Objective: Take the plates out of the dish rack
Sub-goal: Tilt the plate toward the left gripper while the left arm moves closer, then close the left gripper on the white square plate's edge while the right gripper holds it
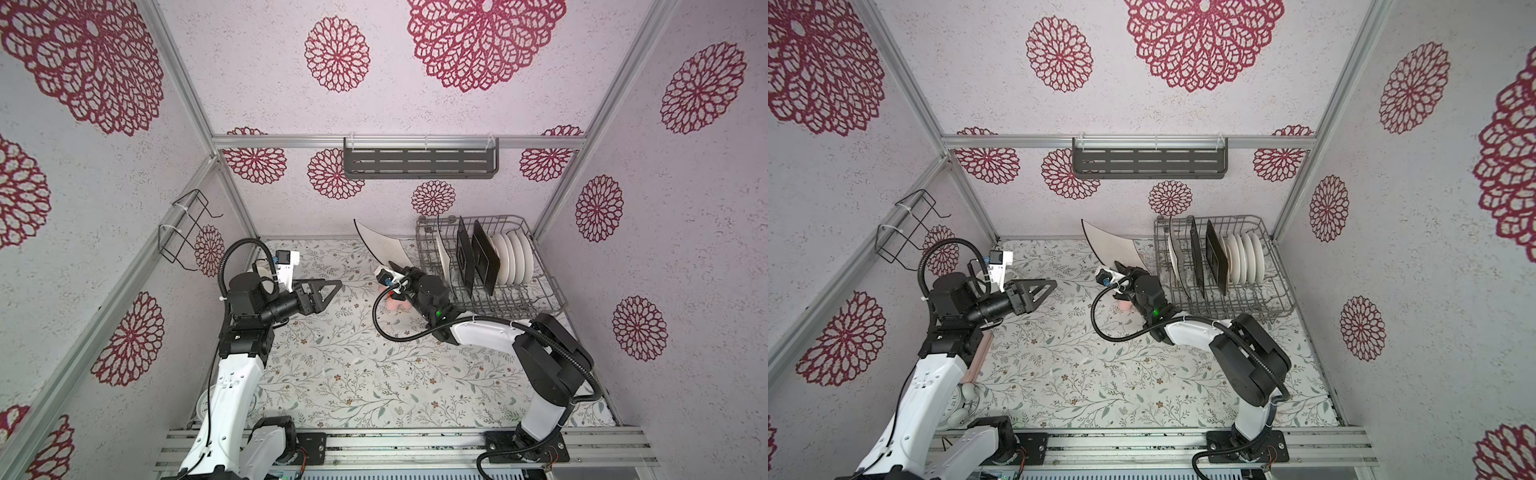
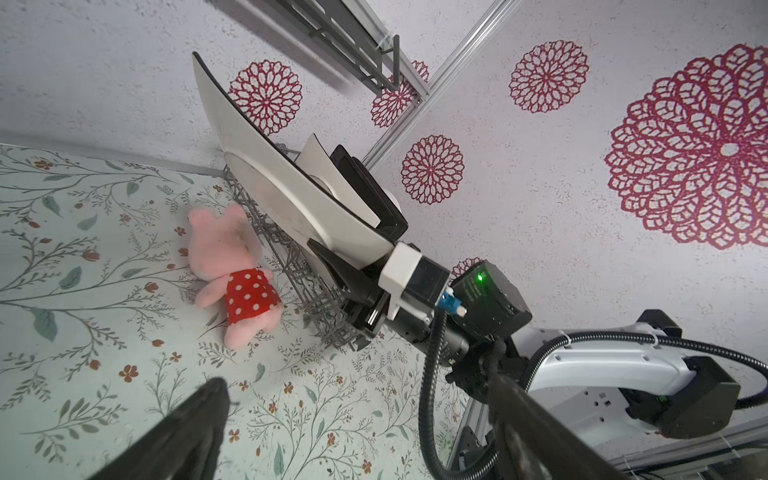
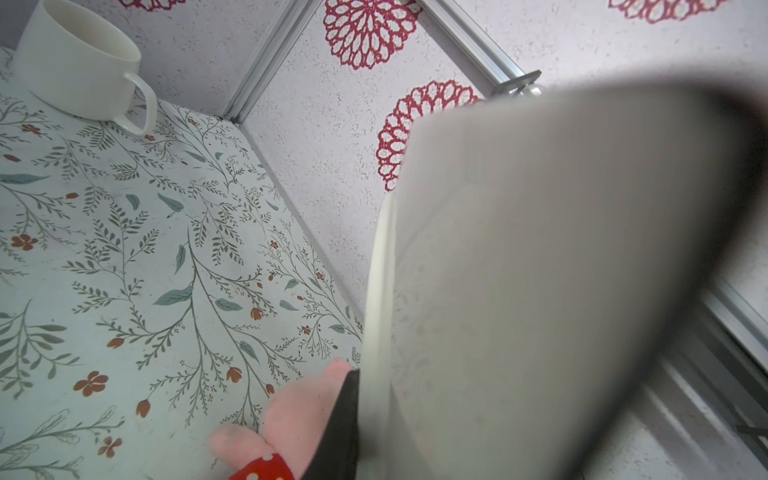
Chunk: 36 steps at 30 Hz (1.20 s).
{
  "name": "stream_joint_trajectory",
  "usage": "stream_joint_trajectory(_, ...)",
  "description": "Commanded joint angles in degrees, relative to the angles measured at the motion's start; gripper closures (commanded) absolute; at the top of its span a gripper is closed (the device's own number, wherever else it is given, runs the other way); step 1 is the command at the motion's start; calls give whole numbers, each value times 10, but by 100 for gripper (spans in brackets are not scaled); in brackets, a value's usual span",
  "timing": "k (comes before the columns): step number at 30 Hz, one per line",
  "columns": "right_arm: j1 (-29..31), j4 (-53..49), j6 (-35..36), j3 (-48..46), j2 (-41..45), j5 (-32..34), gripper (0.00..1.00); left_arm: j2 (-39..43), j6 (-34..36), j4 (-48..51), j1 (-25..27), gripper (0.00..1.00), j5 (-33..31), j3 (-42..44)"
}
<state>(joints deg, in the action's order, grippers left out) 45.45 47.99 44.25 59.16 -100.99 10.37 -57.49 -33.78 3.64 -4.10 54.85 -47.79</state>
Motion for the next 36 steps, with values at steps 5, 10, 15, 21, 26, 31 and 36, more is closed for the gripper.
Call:
stream_joint_trajectory(5, 34, 133, 129, 80, -14, 38, 100, -67, -5, -33, -4, 4, 5, -28)
stream_joint_trajectory(10, 55, 204, 205, 94, -61, 82, 100, -93, 16, -35, -5, 4, -24, -30)
stream_joint_trajectory(15, 72, 209, 234, 100, -76, 88, 100, -110, 6, -58, -5, 4, -33, -26)
stream_joint_trajectory(21, 92, 219, 265, 103, -88, 93, 100, -129, 15, -42, -5, 4, -44, -31)
stream_joint_trajectory(26, 105, 239, 279, 100, -90, 93, 100, -135, 24, -29, -5, 4, -57, -31)
stream_joint_trajectory(31, 119, 251, 289, 103, -94, 97, 100, -147, 25, -20, -4, 5, -57, -36)
stream_joint_trajectory(36, 131, 261, 302, 107, -98, 97, 100, -157, 26, -20, -3, 6, -58, -40)
